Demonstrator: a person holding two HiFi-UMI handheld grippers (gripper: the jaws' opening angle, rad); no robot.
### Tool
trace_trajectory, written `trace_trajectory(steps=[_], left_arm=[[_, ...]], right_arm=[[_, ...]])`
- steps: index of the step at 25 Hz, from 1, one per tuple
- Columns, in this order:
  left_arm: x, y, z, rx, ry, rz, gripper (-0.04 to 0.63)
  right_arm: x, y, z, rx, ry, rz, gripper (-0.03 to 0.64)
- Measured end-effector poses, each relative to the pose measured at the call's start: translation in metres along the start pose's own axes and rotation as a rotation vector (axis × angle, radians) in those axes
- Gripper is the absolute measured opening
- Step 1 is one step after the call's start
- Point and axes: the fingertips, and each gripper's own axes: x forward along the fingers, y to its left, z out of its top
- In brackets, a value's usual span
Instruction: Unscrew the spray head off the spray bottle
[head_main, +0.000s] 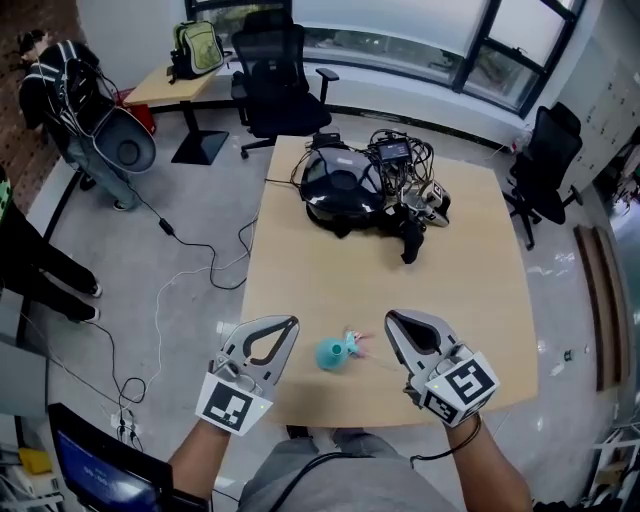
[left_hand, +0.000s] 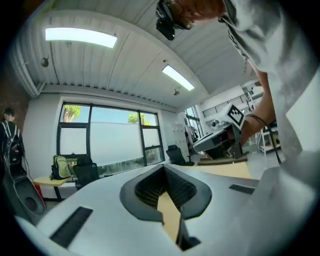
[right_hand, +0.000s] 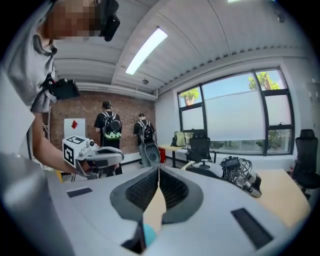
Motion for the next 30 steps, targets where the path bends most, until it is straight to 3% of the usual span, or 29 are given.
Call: trace_trajectory(steps=[3,6,15,30], left_arm=[[0.006,0.0,0.042,-0.173,-0.062,-0.044,0.005],[0.009,0.001,0.063,-0.216,-0.082,-0.092,0.005],[-0.011,0.018,0.108,-0.154,-0.116,-0.072,0.005],[-0.017,0.026,0.102,-0.135,-0.135,-0.056,0.005]], right_arm=[[-0.016,0.018,0.047,-0.015,-0.107,0.016,0.015],[-0.03,0.028,0.073,-0.049,-0.178,0.019,0.015],[-0.043,0.051,0.103,-0.118,-0.195,0.014,0.008],[-0.033,0.051,0.102,-0.142,-0.181,0.0,0.008]])
